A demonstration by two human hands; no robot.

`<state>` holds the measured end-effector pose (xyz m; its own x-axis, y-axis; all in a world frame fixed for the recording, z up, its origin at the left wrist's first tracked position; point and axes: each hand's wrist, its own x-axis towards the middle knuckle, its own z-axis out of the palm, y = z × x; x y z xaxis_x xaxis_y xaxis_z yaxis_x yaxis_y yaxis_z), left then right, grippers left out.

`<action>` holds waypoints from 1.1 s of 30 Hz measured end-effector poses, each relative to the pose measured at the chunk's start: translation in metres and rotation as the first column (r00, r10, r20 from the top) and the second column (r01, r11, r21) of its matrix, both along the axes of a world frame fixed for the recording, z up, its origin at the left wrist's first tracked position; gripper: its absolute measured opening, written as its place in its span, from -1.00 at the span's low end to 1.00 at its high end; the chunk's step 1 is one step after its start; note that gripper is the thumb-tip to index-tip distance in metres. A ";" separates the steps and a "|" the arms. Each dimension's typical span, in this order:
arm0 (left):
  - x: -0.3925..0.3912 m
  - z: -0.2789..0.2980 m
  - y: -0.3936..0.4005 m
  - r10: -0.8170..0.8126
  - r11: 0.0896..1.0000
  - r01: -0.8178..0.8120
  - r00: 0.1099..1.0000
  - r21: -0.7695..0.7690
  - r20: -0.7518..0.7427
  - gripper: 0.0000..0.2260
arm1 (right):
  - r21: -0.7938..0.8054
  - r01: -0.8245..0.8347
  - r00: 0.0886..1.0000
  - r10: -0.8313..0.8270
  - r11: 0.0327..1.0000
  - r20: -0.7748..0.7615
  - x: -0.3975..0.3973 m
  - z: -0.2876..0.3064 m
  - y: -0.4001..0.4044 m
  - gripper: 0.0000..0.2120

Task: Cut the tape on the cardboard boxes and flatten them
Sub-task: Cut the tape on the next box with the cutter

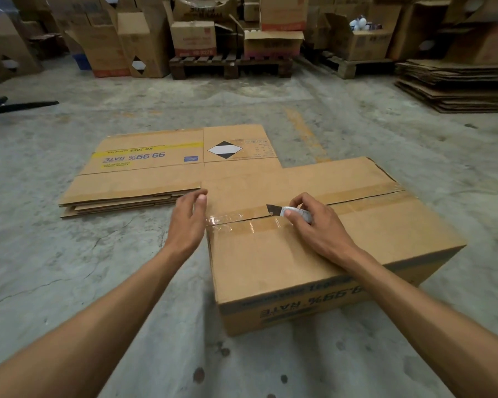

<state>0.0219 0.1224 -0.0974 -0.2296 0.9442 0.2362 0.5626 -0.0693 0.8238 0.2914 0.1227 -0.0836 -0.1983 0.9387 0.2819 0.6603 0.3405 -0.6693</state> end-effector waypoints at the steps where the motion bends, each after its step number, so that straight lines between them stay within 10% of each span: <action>1: -0.003 -0.001 0.013 -0.013 0.999 0.013 1.000 -0.030 -0.009 -0.65 | -0.008 -0.003 1.000 0.003 1.000 -0.007 0.004 0.000 -0.001 -0.87; 9: 0.014 -0.014 0.060 -0.364 0.918 0.321 0.915 -0.234 -0.173 -0.52 | 0.022 -0.044 0.984 0.039 0.999 0.173 0.076 0.005 0.009 -0.78; 12: 0.037 -0.023 0.052 -0.344 0.930 0.325 0.934 -0.170 -0.098 -0.44 | 0.147 0.207 0.877 -0.250 0.967 0.411 0.099 -0.001 0.020 -0.76; 19: 0.073 -0.041 0.015 -0.226 0.973 0.229 0.970 -0.021 0.091 -0.12 | 0.194 0.585 0.677 -0.606 0.788 0.419 0.089 -0.024 -0.016 -0.70; 28: 0.096 -0.042 -0.030 -0.150 0.989 0.147 0.981 -0.034 -0.123 -0.45 | 0.213 0.307 0.749 -0.374 0.928 0.547 0.135 -0.004 0.036 -0.76; 33: 0.135 -0.043 -0.063 -0.324 0.944 0.330 0.918 -0.014 -0.228 -0.39 | 0.093 0.542 0.645 -0.484 0.835 0.591 0.145 0.003 0.032 -0.66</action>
<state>0.1565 0.0591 -0.1399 0.1525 0.9510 0.2690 0.6749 -0.2990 0.6746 0.4363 0.1549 -0.0806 0.2287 0.9536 0.1958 0.9711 -0.2095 -0.1141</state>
